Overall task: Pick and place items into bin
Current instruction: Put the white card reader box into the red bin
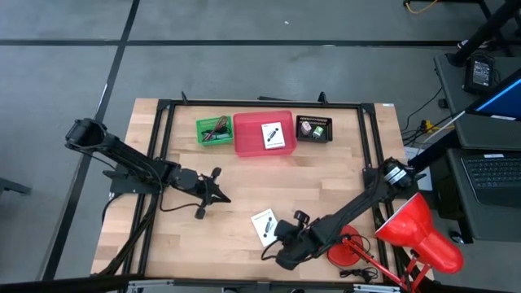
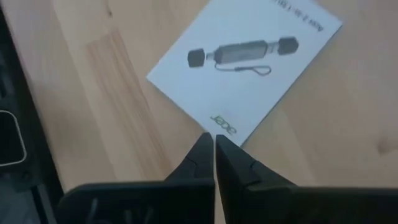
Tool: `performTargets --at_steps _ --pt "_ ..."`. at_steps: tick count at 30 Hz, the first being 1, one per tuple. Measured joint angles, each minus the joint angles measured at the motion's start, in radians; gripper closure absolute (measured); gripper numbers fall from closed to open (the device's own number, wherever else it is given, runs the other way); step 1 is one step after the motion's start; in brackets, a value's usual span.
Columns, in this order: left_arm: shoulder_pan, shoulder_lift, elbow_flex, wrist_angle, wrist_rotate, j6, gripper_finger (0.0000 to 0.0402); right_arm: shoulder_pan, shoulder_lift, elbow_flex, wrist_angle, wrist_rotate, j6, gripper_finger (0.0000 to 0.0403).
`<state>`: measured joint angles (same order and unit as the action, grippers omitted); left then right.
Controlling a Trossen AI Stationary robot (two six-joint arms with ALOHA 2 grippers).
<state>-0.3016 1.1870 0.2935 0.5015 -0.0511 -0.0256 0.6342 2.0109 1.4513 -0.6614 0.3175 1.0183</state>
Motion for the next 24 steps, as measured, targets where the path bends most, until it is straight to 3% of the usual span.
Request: performTargets --at_steps 24 --pt "-0.006 -0.001 0.0 -0.009 -0.002 -0.066 0.0398 -0.012 0.078 0.0 -0.016 0.021 0.054 0.0403"
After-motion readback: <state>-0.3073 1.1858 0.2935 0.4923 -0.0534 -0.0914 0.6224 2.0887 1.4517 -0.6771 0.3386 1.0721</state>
